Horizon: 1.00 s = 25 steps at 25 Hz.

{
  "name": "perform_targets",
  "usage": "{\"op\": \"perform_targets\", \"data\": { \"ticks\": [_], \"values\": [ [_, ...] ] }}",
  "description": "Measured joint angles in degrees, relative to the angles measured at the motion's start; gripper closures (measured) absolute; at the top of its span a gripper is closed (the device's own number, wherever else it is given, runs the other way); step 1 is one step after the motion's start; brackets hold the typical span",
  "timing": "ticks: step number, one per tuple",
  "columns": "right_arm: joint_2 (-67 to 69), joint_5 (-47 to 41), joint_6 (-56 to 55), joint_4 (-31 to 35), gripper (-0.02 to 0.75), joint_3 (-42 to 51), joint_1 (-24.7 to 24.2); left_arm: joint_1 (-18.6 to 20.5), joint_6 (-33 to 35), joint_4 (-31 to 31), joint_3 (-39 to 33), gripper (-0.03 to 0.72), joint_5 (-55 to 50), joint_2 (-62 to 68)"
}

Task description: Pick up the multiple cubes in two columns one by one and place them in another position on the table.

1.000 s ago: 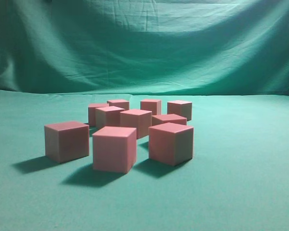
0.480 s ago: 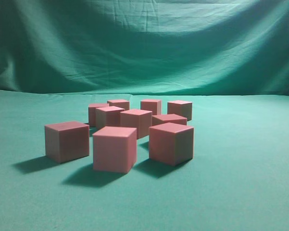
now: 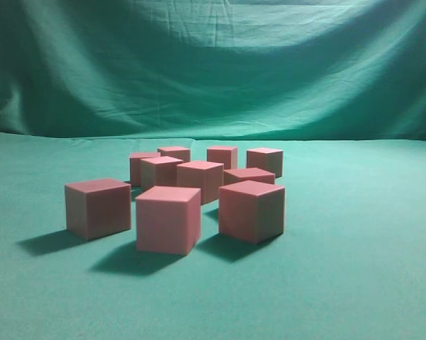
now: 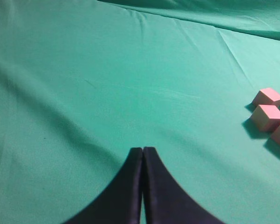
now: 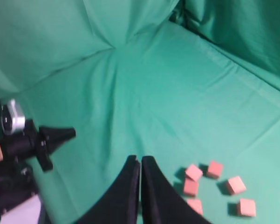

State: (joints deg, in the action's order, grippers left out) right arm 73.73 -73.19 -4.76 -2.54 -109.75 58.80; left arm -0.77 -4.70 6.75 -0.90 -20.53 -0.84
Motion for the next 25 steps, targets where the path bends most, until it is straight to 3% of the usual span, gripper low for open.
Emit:
{"op": "perform_targets", "data": {
  "ticks": [4, 8, 16, 25],
  "values": [
    [-10.9, -0.2, 0.6, 1.0, 0.738, 13.5, 0.0, 0.0, 0.0, 0.0, 0.0, 0.688, 0.0, 0.0],
    [-21.5, 5.2, 1.0, 3.8, 0.738, 27.1, 0.0, 0.0, 0.0, 0.0, 0.0, 0.688, 0.0, 0.0],
    [-35.3, 12.6, 1.0, 4.9, 0.738, 46.0, 0.0, 0.0, 0.0, 0.0, 0.0, 0.688, 0.0, 0.0],
    [-42.3, 16.0, -2.0, -4.0, 0.738, 58.2, -1.3, 0.0, 0.0, 0.0, 0.0, 0.688, 0.0, 0.0]
  ]
}}
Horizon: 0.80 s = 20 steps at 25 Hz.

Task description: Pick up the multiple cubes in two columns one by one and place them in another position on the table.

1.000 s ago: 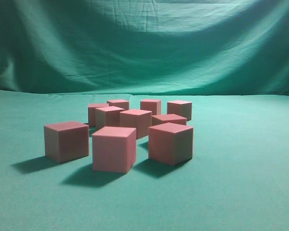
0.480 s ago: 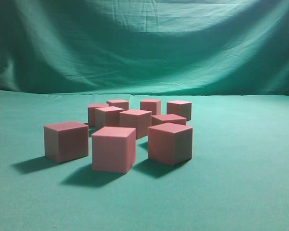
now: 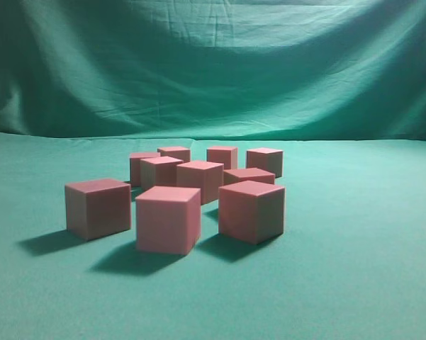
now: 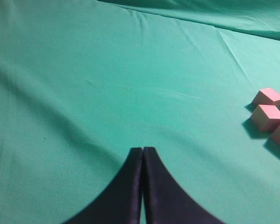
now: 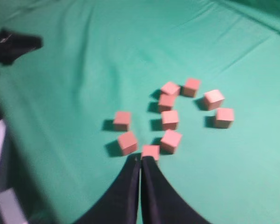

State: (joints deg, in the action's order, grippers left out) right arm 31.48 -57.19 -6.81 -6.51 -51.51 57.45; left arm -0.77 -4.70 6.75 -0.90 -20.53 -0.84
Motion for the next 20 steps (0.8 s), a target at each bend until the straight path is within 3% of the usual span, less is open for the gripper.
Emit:
{"op": "perform_targets", "data": {
  "ticks": [7, 20],
  "values": [
    [-12.2, 12.0, -2.1, -3.9, 0.738, 12.4, -12.6, 0.0, 0.0, 0.0, 0.0, 0.688, 0.0, 0.0],
    [-28.9, 36.3, -2.3, -4.1, 0.738, 41.9, -44.6, 0.0, 0.0, 0.0, 0.0, 0.688, 0.0, 0.0]
  ]
}}
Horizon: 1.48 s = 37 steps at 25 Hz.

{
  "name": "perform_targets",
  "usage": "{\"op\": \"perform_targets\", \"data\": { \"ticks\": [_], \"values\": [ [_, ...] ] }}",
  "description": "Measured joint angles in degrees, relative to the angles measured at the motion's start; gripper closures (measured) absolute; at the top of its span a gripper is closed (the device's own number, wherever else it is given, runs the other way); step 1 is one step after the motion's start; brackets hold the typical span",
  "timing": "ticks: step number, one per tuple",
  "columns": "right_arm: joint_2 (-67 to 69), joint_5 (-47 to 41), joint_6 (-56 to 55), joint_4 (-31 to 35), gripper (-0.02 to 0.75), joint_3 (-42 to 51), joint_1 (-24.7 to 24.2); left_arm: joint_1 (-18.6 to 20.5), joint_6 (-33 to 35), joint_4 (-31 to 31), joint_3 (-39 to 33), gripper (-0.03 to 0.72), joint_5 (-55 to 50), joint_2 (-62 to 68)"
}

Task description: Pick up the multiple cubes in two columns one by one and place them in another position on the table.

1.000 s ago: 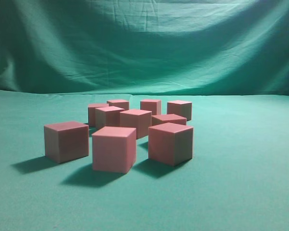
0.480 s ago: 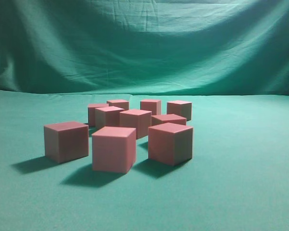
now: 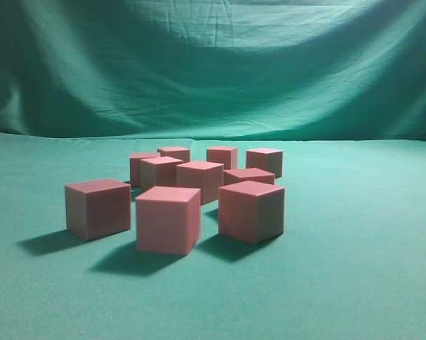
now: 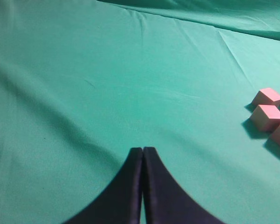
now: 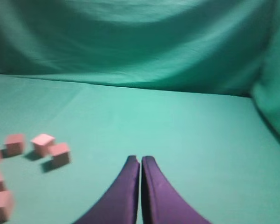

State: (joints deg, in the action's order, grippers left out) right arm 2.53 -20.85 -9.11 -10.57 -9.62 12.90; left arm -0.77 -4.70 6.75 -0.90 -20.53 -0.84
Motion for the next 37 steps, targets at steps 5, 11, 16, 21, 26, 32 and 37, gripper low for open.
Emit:
{"op": "perform_targets", "data": {
  "ticks": [5, 11, 16, 21, 26, 32, 37],
  "values": [
    [-3.0, 7.9, -0.5, 0.4, 0.738, 9.5, -7.8, 0.0, 0.0, 0.0, 0.0, 0.688, 0.0, 0.0],
    [-3.2, 7.7, -0.7, 2.6, 0.738, 11.1, -11.4, 0.0, 0.0, 0.0, 0.0, 0.688, 0.0, 0.0],
    [-3.2, 0.5, -0.7, 3.0, 0.738, 11.2, -12.2, 0.0, 0.0, 0.0, 0.0, 0.688, 0.0, 0.0],
    [-3.2, -1.6, -0.7, 4.0, 0.738, 11.2, -12.2, 0.0, 0.0, 0.0, 0.0, 0.688, 0.0, 0.0],
    [-3.2, -1.6, -0.5, 4.6, 0.738, 11.2, -12.2, 0.0, 0.0, 0.0, 0.0, 0.688, 0.0, 0.0],
    [-3.2, -1.6, -0.5, 4.7, 0.738, 11.2, -12.2, 0.0, 0.0, 0.0, 0.0, 0.688, 0.0, 0.0],
    [-3.2, -1.6, -0.5, 4.7, 0.738, 11.2, -12.2, 0.0, 0.0, 0.0, 0.0, 0.688, 0.0, 0.0]
  ]
}}
